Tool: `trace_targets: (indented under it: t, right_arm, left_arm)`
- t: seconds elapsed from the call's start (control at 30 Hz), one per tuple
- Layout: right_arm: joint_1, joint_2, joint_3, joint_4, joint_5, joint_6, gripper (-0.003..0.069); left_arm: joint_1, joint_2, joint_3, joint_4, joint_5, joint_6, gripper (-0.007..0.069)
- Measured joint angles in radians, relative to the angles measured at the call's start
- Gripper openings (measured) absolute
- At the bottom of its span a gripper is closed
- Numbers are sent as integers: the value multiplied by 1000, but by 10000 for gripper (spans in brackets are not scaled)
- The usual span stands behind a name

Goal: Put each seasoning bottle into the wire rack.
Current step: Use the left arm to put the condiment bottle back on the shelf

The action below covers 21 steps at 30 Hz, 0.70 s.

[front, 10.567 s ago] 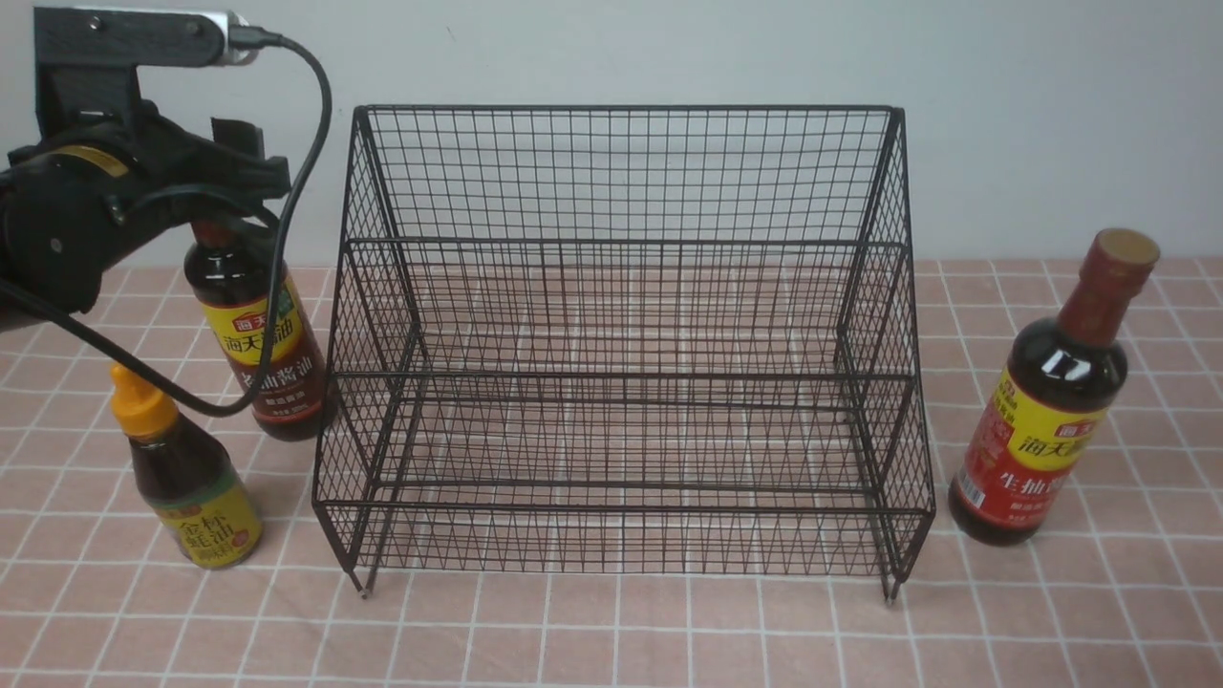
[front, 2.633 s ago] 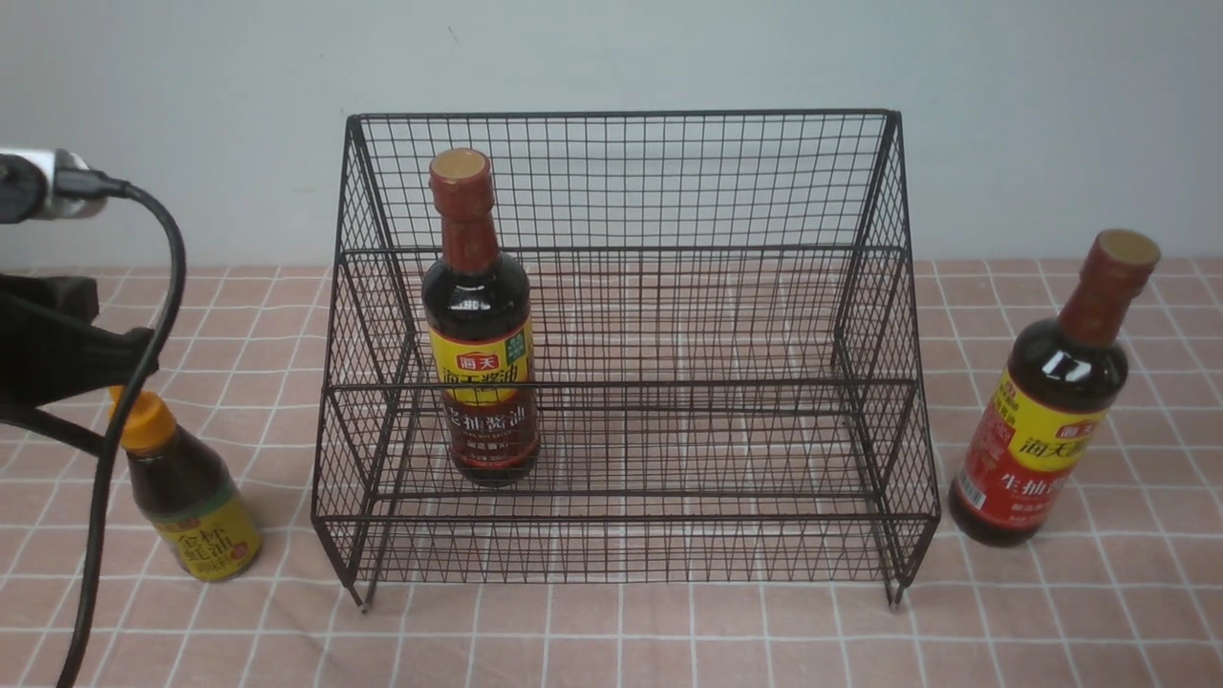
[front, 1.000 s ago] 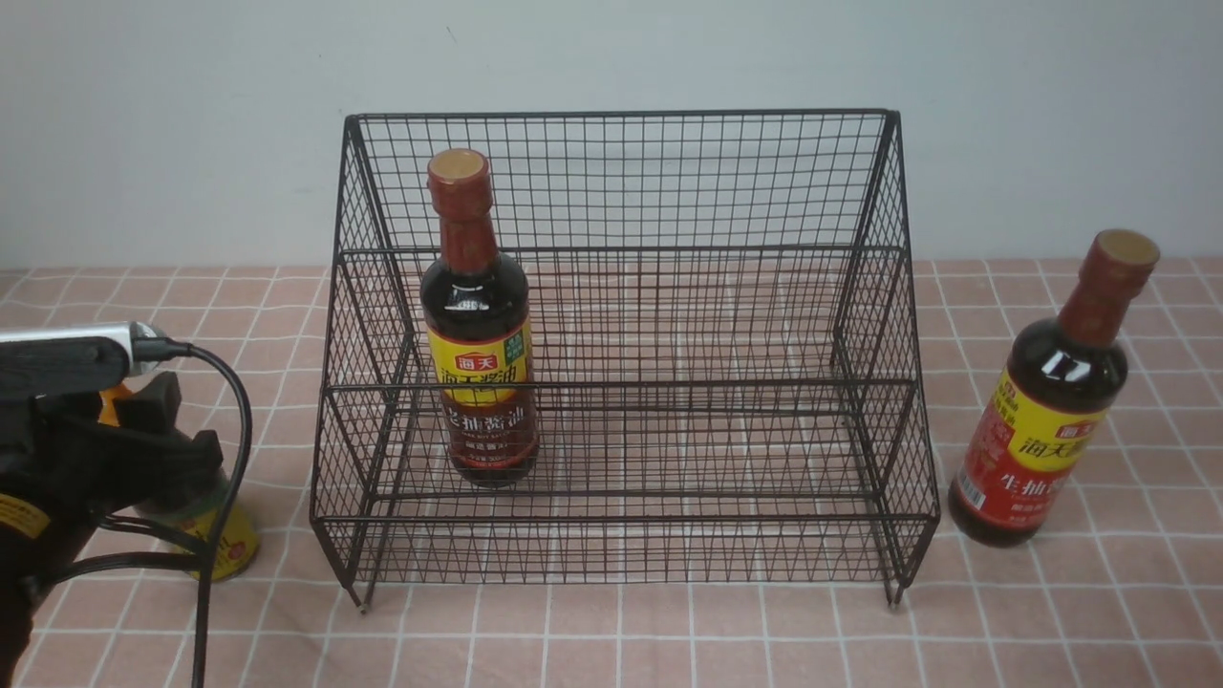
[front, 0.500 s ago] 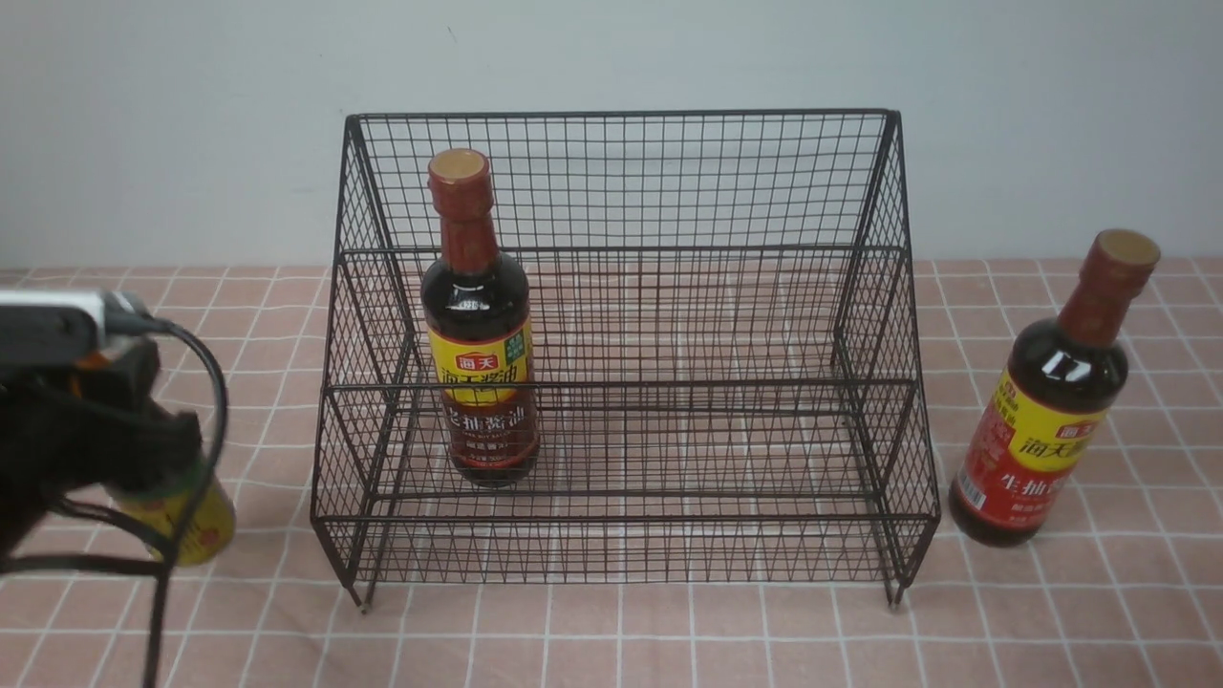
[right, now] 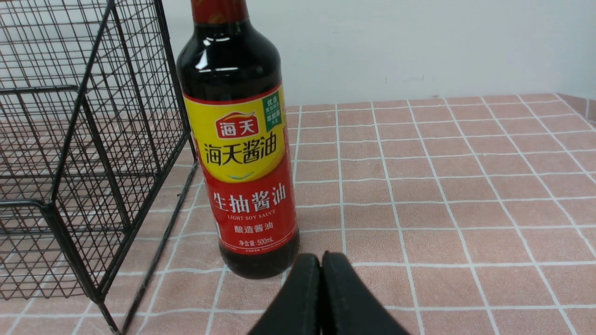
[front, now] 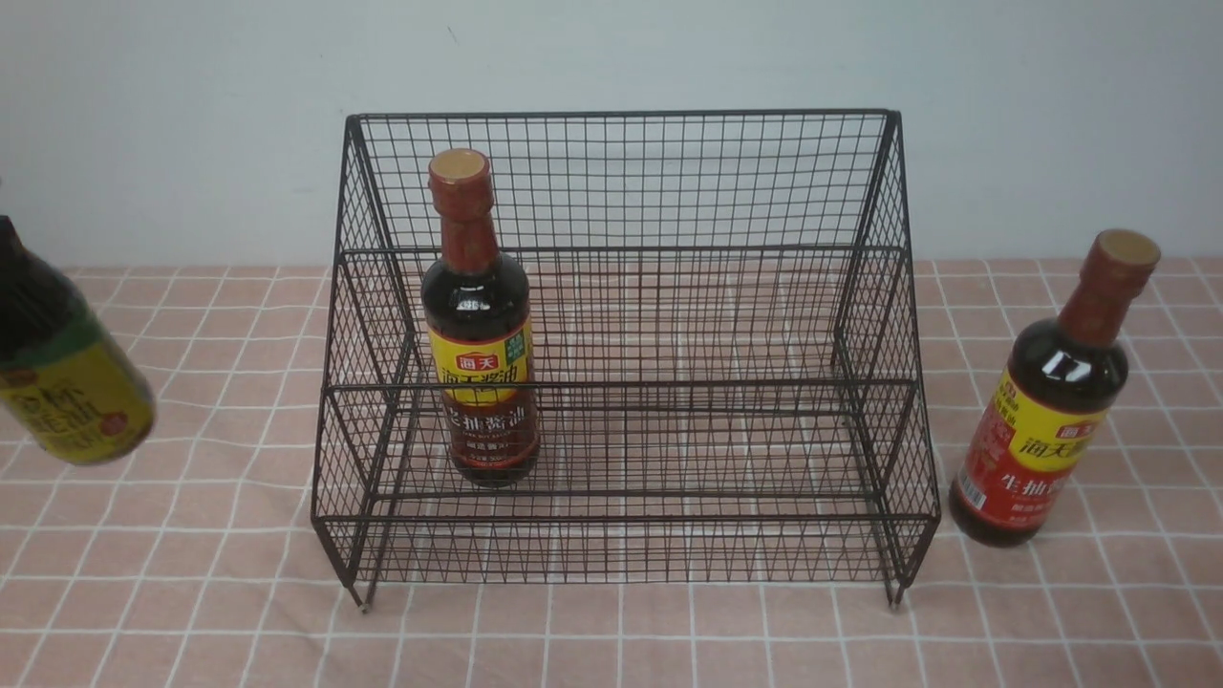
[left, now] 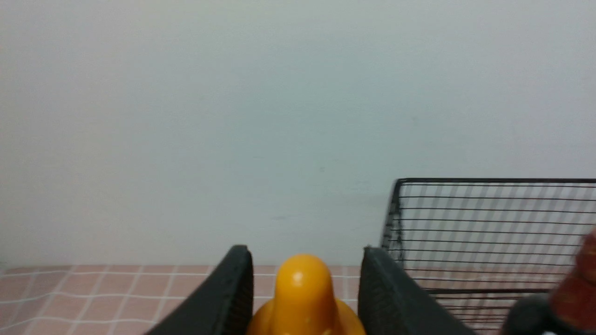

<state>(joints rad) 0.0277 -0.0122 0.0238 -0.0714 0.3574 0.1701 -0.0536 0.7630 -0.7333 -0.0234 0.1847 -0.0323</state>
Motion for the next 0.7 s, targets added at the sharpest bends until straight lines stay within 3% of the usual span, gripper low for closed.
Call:
trace_targets:
  t: [0.3, 0.43, 0.7]
  right_arm:
    - [0, 0, 0, 0, 0, 0, -14]
    - [0, 0, 0, 0, 0, 0, -14]
    - [0, 0, 0, 0, 0, 0, -14]
  left_arm:
    - [-318, 43, 0, -58, -21, -1, 266]
    - [-478, 157, 0, -65, -140, 0, 266]
    - [-592, 396, 0, -68, -431, 16, 266]
